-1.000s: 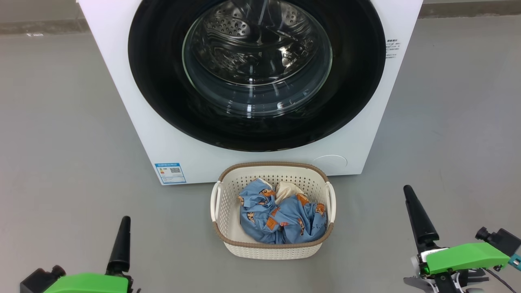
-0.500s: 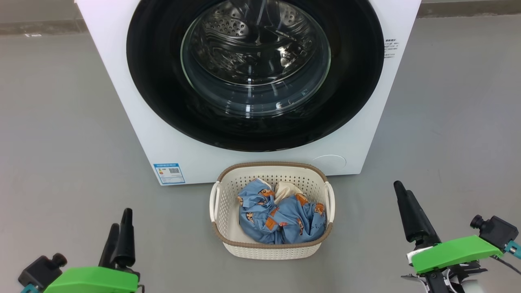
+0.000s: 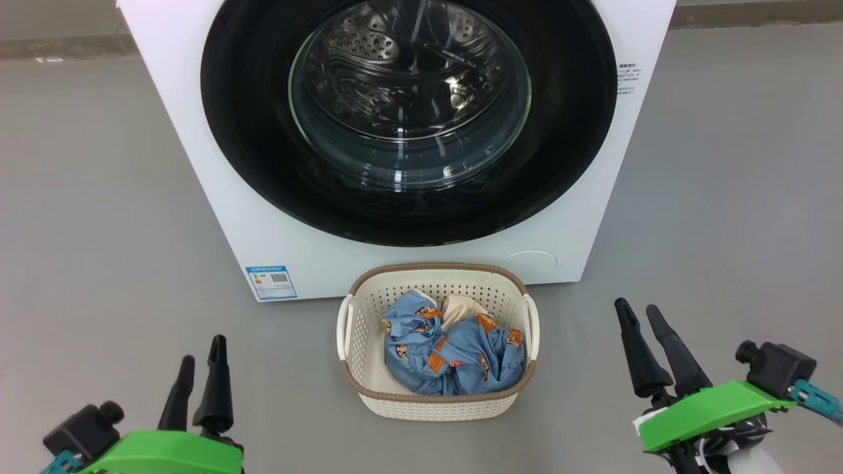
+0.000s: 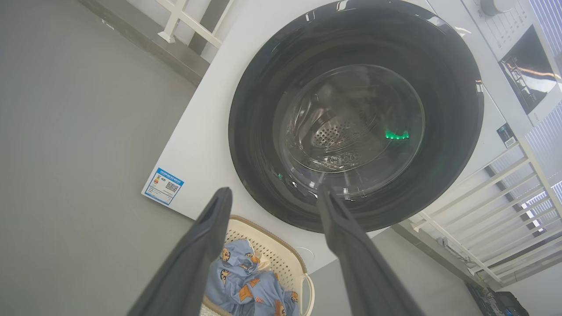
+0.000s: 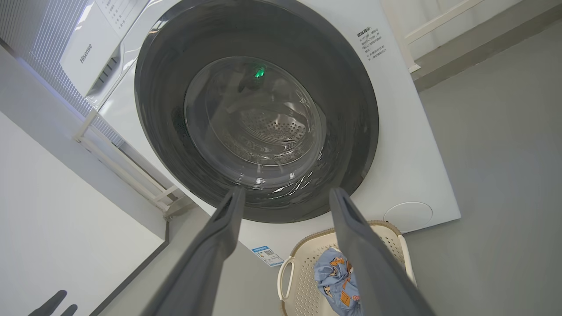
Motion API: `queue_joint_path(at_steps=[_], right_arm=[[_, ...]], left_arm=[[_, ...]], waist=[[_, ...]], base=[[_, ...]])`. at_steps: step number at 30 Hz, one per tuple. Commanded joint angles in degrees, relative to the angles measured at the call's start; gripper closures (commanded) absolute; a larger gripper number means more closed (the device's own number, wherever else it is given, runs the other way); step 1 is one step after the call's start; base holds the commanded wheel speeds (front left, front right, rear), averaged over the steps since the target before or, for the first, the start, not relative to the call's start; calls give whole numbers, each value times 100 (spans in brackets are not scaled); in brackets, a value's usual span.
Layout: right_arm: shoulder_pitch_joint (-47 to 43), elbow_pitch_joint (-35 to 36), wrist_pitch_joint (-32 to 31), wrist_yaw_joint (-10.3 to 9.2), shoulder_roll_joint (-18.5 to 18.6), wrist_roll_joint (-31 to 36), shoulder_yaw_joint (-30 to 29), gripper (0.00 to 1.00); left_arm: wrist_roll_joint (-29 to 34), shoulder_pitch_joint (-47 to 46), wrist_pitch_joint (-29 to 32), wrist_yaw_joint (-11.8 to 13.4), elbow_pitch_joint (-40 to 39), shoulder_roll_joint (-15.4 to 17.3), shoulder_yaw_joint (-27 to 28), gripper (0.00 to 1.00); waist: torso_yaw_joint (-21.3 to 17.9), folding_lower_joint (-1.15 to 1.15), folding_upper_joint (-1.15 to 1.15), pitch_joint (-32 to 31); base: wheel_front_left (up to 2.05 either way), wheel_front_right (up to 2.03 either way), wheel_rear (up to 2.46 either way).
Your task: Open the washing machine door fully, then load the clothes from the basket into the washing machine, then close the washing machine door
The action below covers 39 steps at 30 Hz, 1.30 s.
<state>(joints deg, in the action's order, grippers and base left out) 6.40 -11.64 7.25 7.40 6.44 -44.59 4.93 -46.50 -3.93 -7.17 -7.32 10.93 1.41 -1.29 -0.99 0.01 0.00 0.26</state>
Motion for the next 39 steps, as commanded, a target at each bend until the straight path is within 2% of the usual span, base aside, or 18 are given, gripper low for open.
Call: queue_joint_path(at_steps=[1,11,21,39], right_arm=[[312,137,94,6,4,249,133,0],[406,-73,261,7,9,1024,263,0],[578,-415,445,8,24,1778,414,0],[729,-525,730,9,39,2945,593,0]], left_arm=[[183,-306,-82,-10,-105,110,102,0],[1057,-356,-254,67,37,138,112,0],[1683,-445,-443,31,239,163,5,0],[2648,-537,-737,-1,207,226,-127,0]], waist=[[0,0,0,-1],[0,0,0,-2],[-3,0,0,-2],[-13,0,0,-18]], base=[[0,0,0],[0,0,0],[0,0,0],[0,0,0]])
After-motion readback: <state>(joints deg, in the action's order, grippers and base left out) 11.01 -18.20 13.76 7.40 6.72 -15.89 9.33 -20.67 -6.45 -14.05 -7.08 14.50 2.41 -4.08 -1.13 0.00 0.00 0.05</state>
